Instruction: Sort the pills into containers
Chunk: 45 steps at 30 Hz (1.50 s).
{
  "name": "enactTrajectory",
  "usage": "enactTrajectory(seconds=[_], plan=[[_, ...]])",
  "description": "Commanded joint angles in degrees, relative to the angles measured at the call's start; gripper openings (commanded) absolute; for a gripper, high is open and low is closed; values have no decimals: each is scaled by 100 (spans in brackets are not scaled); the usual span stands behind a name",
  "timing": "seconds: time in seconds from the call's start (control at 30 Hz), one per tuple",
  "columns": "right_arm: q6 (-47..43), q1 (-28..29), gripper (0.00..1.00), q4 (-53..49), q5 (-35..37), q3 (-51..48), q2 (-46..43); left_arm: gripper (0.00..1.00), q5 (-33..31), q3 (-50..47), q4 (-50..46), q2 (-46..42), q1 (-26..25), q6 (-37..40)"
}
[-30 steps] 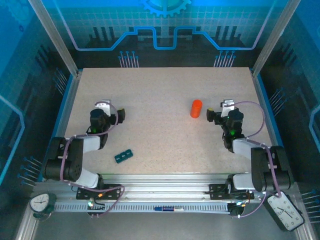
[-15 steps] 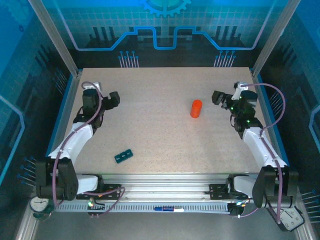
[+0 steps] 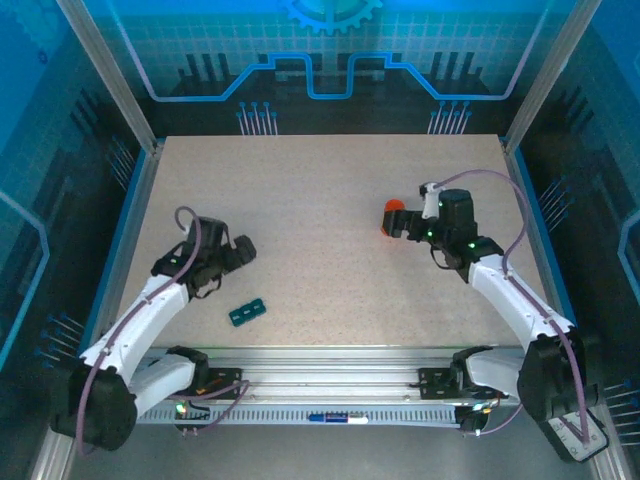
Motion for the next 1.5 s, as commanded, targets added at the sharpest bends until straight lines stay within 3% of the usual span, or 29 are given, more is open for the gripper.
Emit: enactTrajectory(seconds=[0.0, 0.17, 0.4, 1.07, 1.47], plan=[[-3, 125, 99, -292, 277, 62, 11, 99, -393, -350, -760, -328, -366, -1011], [-80, 149, 98, -513, 234, 269, 195, 99, -650, -780, -1063, -803, -704, -1644], [-82, 153, 98, -528, 308, 382, 346, 99, -457, -1245, -808, -808, -1102, -2188], [-134, 123, 98, -857, 541, 640, 398, 99, -334, -1075, 288, 199, -1966, -2412], [-179, -74, 98, -1106, 590, 566, 217, 99, -247, -475, 992, 1140, -2454, -2294]])
